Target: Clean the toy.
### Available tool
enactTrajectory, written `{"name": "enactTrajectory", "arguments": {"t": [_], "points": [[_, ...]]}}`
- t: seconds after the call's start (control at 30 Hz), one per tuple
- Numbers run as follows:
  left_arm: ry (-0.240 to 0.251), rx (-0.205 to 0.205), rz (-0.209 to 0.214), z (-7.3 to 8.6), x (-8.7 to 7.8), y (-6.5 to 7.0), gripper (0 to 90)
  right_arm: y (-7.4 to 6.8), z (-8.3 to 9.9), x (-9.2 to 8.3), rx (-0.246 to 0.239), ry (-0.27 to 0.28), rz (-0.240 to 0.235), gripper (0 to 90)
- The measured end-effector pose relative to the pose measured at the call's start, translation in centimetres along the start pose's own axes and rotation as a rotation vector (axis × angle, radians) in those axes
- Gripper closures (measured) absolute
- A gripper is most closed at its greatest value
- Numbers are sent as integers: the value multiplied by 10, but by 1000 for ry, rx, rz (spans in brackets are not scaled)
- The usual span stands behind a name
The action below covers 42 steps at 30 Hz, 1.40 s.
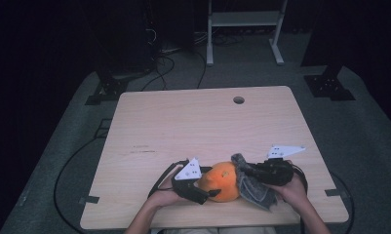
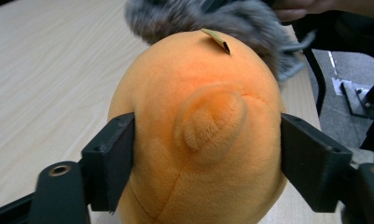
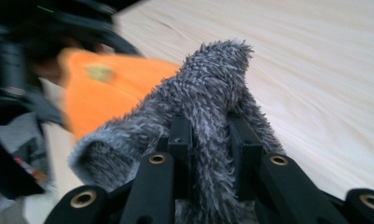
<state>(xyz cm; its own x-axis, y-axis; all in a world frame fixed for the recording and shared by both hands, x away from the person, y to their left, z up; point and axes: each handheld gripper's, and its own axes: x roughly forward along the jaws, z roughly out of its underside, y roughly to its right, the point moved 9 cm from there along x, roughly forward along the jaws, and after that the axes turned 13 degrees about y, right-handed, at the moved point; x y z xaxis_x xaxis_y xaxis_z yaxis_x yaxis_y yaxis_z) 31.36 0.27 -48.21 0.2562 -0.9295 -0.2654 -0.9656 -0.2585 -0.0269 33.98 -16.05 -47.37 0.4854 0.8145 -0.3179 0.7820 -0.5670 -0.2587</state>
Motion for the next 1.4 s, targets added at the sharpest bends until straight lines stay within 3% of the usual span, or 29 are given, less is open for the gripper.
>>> {"name": "enactTrajectory", "arguments": {"t": [0.07,0.1,0.23,0.27,0.3,0.33,0.37,0.43,0.5,0.63,0.73,0.8,0.9,0.97,1.03,1.1,1.2,1.23,1.27,1.4], "points": [[1,31,11,0,0,2,251,14,8,-3,-19,-47,85,739],[1,44,14,0,0,3,251,18,10,-5,-24,-62,103,741],[-5,87,21,0,1,6,248,12,3,-11,-6,-24,57,743],[-8,104,31,0,1,8,248,0,-11,-11,2,31,-14,743],[-8,110,35,0,2,9,248,0,-11,-11,2,31,-14,743],[-19,141,42,0,2,11,248,-12,-18,-10,-13,49,-58,742],[-19,141,42,0,2,11,246,-12,-18,-10,-13,49,-58,742],[-30,151,53,1,2,13,239,-26,-20,-4,-45,40,-97,742],[-36,145,72,3,1,15,213,-26,-18,-2,-47,29,-96,741],[-15,54,29,2,4,6,134,-8,-5,0,6,3,-52,740],[-2,49,27,2,4,5,160,6,1,-5,-2,-33,17,742],[4,57,19,2,2,3,210,8,-1,-11,-5,-29,31,744],[10,58,5,1,1,1,237,-4,-17,-18,-21,20,-16,743],[16,52,-14,-2,5,0,239,-22,-31,-21,-31,66,-94,744],[16,49,-22,-3,7,1,238,-46,-43,-22,-34,106,-206,743],[17,60,-22,-4,8,3,237,-63,-47,-19,-69,110,-244,742],[19,70,-15,-3,8,5,235,-63,-38,-5,-132,57,-170,738],[19,70,-15,-3,8,5,235,-63,-38,-5,-132,57,-170,738],[9,77,-12,-2,8,6,236,-54,-27,2,-150,18,-120,738],[14,76,-9,-1,9,7,235,-43,-16,2,-144,18,-108,737]]}}
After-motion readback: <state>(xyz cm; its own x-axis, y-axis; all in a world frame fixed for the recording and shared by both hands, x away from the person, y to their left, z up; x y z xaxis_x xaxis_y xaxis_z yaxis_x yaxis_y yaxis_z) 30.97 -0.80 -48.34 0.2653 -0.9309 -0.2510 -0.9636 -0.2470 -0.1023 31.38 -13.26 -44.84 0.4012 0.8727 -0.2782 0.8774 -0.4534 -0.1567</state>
